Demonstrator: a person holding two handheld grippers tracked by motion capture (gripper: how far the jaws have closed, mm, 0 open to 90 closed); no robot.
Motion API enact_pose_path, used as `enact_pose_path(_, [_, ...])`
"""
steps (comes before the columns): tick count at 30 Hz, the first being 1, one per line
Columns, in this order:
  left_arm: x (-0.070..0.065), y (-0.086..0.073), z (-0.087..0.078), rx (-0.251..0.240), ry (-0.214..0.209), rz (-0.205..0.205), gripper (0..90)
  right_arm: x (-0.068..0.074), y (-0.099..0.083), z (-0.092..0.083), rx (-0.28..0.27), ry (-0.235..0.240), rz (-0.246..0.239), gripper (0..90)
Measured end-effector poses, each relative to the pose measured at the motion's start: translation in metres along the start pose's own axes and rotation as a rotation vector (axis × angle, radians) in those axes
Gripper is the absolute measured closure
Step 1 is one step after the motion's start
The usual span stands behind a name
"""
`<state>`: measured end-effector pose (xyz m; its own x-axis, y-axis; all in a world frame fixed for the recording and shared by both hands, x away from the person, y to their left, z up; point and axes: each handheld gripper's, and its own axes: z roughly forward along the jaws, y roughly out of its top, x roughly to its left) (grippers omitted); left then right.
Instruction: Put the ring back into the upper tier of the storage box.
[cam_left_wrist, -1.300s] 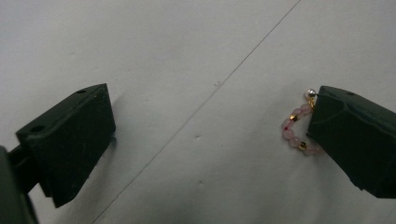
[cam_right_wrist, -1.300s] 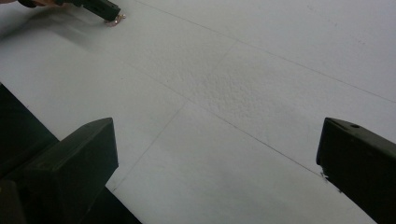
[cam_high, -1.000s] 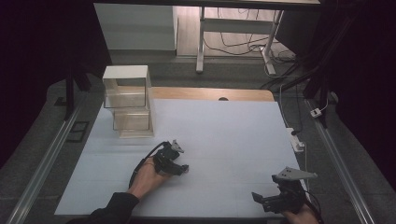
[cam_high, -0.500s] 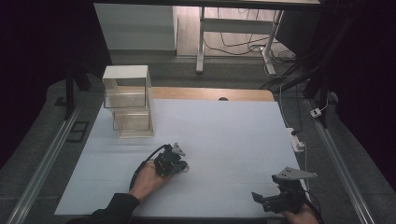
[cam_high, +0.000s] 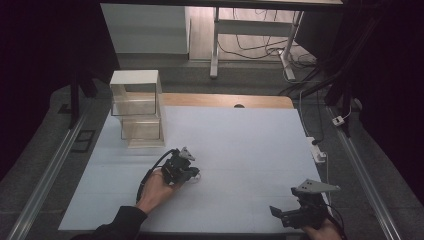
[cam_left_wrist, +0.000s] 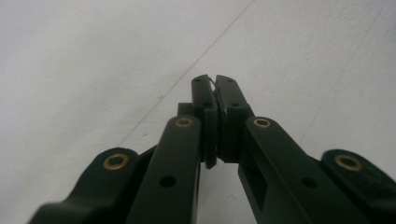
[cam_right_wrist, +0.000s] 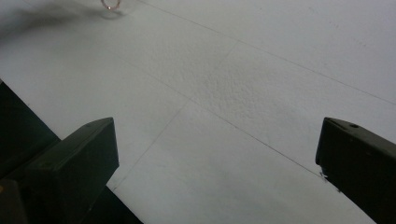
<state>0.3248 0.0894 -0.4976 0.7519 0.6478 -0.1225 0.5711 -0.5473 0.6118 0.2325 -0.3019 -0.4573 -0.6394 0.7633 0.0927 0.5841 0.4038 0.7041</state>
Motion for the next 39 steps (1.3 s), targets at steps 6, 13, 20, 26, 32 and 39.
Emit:
enact_pose_path(6, [0.009,0.002,-0.016,-0.035,-0.006,-0.04,87.4,0.0,0.0,0.0,0.001,0.0,-0.001,0.0])
enact_pose_path(13, [0.021,0.006,-0.044,-0.072,0.007,-0.093,87.5,0.0,0.0,0.001,0.001,0.003,0.004,0.0])
enact_pose_path(20, [0.03,0.008,-0.065,-0.078,0.023,-0.122,87.5,-0.001,0.0,0.001,0.002,0.004,0.008,0.0])
enact_pose_path(26, [0.038,0.011,-0.084,-0.083,0.038,-0.123,87.5,-0.001,0.0,0.001,0.002,0.004,0.012,0.0])
enact_pose_path(32, [0.045,0.018,-0.107,-0.082,0.056,-0.118,87.5,-0.001,0.0,0.001,0.003,0.004,0.013,0.0])
enact_pose_path(39, [0.054,0.028,-0.136,-0.087,0.085,-0.131,87.4,-0.001,0.0,0.001,0.004,0.004,0.014,0.0])
